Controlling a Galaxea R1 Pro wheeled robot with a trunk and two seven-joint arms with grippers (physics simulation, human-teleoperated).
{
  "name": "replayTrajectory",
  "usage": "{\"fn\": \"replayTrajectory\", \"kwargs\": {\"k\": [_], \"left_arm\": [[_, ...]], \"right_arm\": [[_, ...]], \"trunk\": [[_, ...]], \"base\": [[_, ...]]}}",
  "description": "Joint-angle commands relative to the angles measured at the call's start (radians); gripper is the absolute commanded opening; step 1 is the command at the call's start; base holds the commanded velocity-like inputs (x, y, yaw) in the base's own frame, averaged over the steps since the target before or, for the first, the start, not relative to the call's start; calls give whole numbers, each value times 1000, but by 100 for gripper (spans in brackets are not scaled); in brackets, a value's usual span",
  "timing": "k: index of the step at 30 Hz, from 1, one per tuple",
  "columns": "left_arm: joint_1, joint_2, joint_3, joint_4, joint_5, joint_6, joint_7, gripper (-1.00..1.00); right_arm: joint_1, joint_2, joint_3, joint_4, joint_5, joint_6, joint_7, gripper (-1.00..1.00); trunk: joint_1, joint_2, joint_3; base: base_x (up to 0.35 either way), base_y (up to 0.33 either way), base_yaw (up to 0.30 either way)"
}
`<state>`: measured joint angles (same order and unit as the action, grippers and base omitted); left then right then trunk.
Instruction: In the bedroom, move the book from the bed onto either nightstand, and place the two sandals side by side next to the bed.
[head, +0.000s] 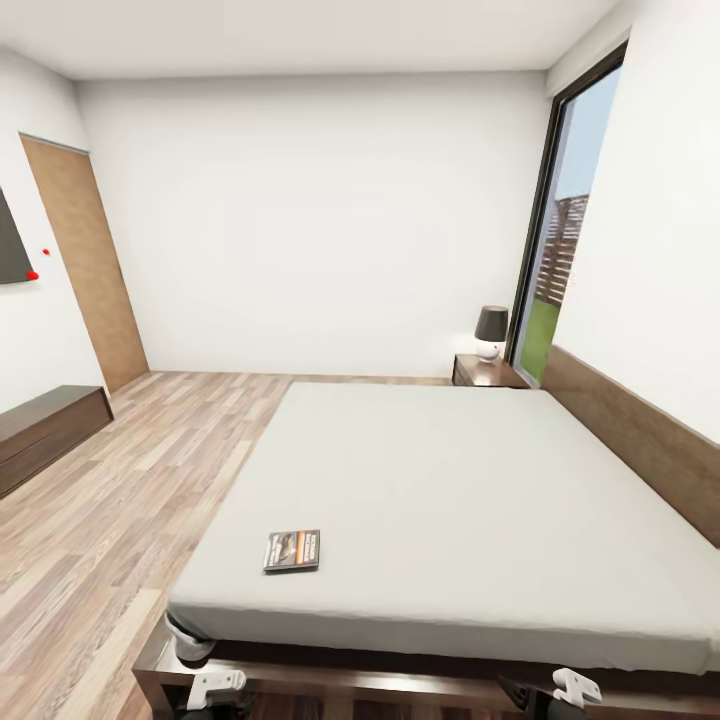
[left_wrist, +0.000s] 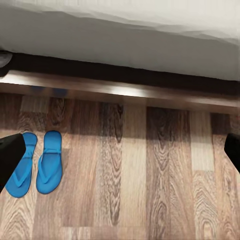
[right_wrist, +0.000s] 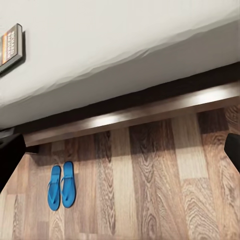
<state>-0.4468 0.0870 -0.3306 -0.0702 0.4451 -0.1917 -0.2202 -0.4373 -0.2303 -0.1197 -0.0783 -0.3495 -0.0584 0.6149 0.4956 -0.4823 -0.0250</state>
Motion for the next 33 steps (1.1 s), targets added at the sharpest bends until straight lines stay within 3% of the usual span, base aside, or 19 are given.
{"fn": "replayTrajectory", "kwargs": {"k": [1, 12, 33], "left_arm": [[-1, 0, -8, 1, 10, -3, -4, 100], [-1, 0, -8, 1, 10, -3, -4, 100], [-1, 0, -8, 1, 10, -3, -4, 100]], "right_arm": [[-1, 0, -8, 2, 6, -3, 5, 100], [-1, -1, -9, 2, 5, -3, 6, 100], [-1, -1, -9, 2, 5, -3, 7, 100]], "trunk": [[-3, 5, 1], [-46, 82, 36], [-46, 82, 36]], "base": [[0, 0, 0], [0, 0, 0], [0, 0, 0]]}}
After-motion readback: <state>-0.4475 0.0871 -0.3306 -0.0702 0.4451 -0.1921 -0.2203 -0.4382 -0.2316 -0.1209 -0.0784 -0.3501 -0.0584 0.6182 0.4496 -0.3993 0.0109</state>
